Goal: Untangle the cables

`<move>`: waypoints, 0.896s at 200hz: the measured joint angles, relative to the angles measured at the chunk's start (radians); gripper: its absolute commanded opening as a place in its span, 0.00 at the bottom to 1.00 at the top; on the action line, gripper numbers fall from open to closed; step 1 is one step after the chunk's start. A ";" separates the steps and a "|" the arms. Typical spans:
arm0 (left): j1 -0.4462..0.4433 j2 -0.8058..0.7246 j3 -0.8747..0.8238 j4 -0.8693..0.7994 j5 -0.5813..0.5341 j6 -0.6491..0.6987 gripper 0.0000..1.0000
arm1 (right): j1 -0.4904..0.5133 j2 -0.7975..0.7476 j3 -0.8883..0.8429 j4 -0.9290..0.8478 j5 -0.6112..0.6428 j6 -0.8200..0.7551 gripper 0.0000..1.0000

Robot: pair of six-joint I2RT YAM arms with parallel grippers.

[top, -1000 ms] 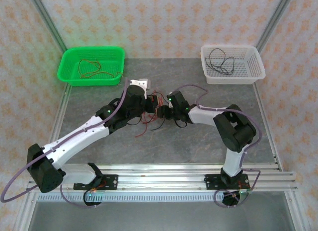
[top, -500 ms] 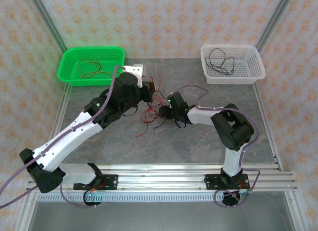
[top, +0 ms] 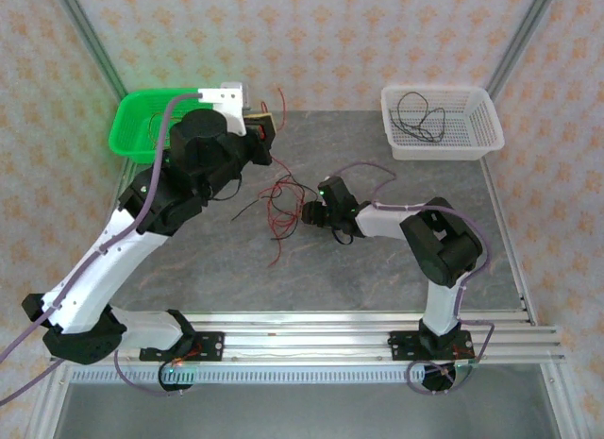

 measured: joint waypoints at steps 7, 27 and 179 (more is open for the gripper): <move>0.000 0.010 0.026 -0.008 -0.010 0.010 0.01 | 0.001 0.000 -0.003 0.003 0.001 0.000 0.55; 0.000 0.040 0.087 -0.020 -0.031 0.035 0.01 | 0.002 -0.001 -0.007 0.009 0.006 0.002 0.51; 0.000 0.128 0.122 -0.018 -0.047 0.082 0.01 | 0.008 -0.294 -0.054 -0.008 -0.121 -0.410 0.61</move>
